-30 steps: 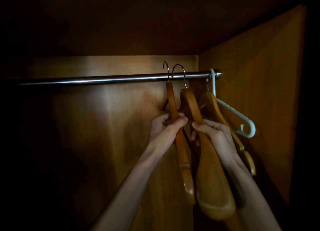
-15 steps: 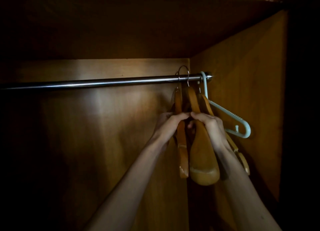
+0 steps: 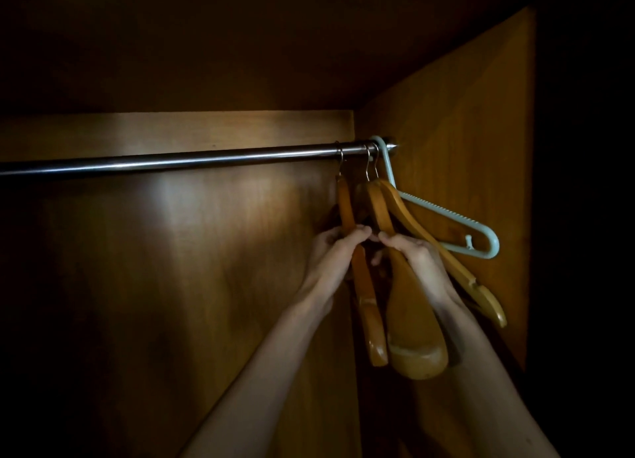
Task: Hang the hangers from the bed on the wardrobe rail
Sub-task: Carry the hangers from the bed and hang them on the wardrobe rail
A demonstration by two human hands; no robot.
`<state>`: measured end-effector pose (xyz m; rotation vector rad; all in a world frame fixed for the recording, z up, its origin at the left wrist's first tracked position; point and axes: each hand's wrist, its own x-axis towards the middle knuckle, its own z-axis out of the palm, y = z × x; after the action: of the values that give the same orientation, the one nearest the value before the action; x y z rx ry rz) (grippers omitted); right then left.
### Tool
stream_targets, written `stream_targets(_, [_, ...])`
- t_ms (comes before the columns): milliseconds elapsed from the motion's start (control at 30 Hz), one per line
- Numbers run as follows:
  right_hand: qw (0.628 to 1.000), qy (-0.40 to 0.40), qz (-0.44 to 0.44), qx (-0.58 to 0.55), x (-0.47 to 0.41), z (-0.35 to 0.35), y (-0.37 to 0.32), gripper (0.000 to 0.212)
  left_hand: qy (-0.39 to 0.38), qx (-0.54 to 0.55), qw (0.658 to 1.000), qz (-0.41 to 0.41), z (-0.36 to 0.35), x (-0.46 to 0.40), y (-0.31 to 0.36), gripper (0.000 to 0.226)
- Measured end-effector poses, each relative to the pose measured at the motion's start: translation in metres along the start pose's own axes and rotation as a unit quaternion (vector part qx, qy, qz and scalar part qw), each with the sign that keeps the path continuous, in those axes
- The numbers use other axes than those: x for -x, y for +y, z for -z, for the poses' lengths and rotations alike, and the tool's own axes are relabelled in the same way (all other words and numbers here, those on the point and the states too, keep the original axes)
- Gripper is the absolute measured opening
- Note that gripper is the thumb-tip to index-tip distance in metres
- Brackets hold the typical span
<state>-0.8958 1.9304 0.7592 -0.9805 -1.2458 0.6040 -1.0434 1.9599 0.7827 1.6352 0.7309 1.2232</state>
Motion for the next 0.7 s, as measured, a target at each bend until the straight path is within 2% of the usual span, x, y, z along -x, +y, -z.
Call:
stream_targets(167, [0.998,0.025,-0.029,-0.046,0.011,0.002,0.007,0.038,0.060,-0.009,0.998,-0.001,-0.005,0.012,-0.011,0.041])
stream_targets(300, [0.995,0.010,-0.037,-0.089,0.038,0.003,0.033,0.044,0.082,0.031,0.996,-0.006,-0.001,0.034,-0.036,0.033])
stream_targets(400, [0.998,0.018,-0.050,-0.031,0.066,0.004,0.072,0.039,0.122,0.074,0.989,0.028,0.000,0.047,-0.067,0.037])
stream_targets(467, [0.995,0.018,-0.102,-0.003,0.091,0.004,0.102,0.055,0.143,0.057,0.986,0.068,-0.003,0.061,-0.099,0.024])
stream_targets(500, [0.992,0.012,-0.124,-0.004,0.103,0.003,0.110,0.058,0.137,0.038,0.986,0.088,-0.005,0.068,-0.115,0.019])
stream_targets(533, [0.991,0.002,-0.137,-0.007,0.118,0.003,0.120,0.051,0.119,0.010,0.987,0.106,-0.006,0.076,-0.136,0.018])
stream_targets(600, [0.985,-0.020,-0.170,0.011,0.145,0.003,0.141,0.045,0.043,-0.070,0.986,0.143,-0.010,0.097,-0.183,0.020])
stream_targets(700, [0.966,-0.046,-0.252,0.021,0.190,0.006,0.176,0.050,-0.078,-0.148,0.957,0.238,-0.020,0.141,-0.244,0.030])
